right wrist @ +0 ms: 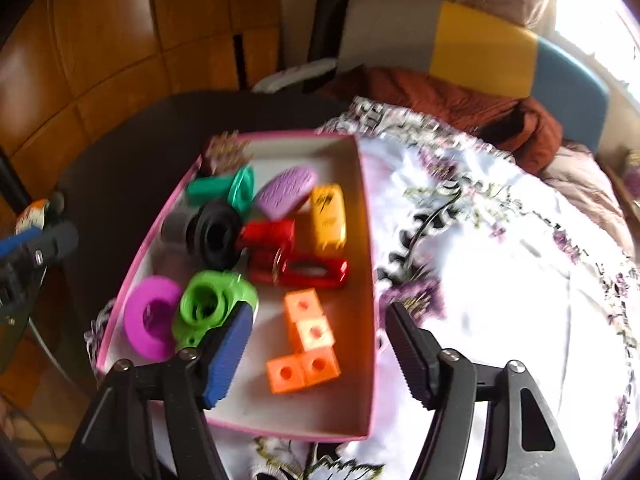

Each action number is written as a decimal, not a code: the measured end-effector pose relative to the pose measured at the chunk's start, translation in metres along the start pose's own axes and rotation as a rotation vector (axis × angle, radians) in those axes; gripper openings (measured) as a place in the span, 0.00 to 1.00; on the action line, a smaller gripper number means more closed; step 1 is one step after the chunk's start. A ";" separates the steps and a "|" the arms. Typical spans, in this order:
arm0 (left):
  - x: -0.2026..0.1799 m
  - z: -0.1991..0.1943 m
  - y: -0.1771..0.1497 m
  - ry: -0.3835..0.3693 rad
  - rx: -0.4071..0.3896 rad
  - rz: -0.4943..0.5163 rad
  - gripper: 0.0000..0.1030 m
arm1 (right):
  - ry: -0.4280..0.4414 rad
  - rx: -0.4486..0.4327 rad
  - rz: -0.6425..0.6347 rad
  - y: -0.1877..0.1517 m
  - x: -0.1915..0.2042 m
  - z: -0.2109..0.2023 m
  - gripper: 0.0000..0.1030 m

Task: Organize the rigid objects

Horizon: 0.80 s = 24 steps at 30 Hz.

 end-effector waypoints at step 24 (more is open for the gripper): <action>-0.010 -0.024 0.003 -0.029 -0.060 -0.025 0.65 | -0.058 -0.146 0.036 0.020 0.004 -0.029 0.80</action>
Point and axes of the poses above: each gripper's, at about its wrist camera, not at the fingertips, and z roughly the way its jaws point, x to its left, y to its top, the point moved 6 cm from there along z, roughly the way its jaws point, and after that the axes turned 8 degrees about -x, right-handed, at the moved point
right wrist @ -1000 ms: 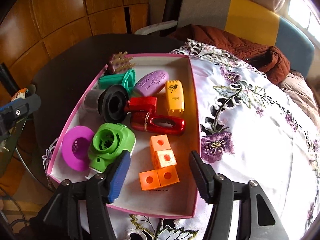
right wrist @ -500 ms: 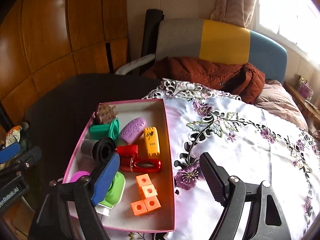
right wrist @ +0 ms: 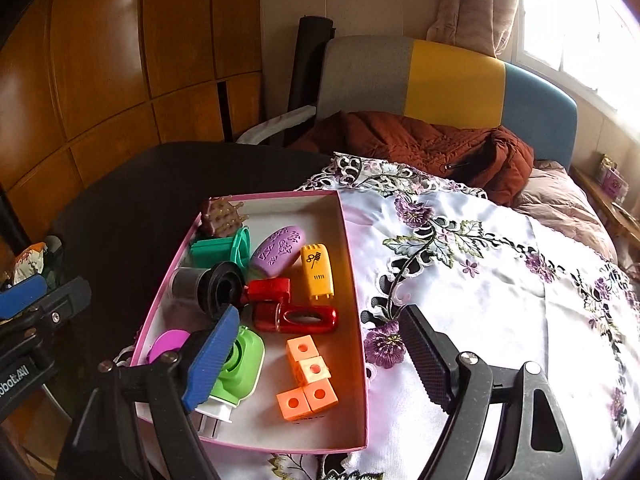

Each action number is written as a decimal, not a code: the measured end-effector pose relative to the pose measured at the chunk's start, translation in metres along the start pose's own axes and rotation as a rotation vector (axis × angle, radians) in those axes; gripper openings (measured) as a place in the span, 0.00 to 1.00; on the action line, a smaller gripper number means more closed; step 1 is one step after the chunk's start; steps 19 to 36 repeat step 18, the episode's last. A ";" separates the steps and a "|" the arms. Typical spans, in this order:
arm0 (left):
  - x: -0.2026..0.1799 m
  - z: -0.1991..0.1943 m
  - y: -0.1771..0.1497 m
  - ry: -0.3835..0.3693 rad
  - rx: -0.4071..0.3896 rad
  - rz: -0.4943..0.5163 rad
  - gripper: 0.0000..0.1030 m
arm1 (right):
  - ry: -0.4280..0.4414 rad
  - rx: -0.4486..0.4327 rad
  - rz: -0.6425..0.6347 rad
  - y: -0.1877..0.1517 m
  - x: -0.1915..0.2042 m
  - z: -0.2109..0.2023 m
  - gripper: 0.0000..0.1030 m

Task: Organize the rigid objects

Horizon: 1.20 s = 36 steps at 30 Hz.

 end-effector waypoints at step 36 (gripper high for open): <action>0.001 -0.001 0.004 0.004 -0.031 0.026 0.48 | 0.001 0.001 -0.021 -0.001 0.003 0.001 0.80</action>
Point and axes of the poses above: each gripper's, at about its wrist camera, not at the fingertips, and z roughly the way its jaws point, x to its left, y to its top, the point moved 6 cm from there along z, roughly the way its jaws point, and after that the axes turned 8 degrees about -x, right-handed, at the moved point
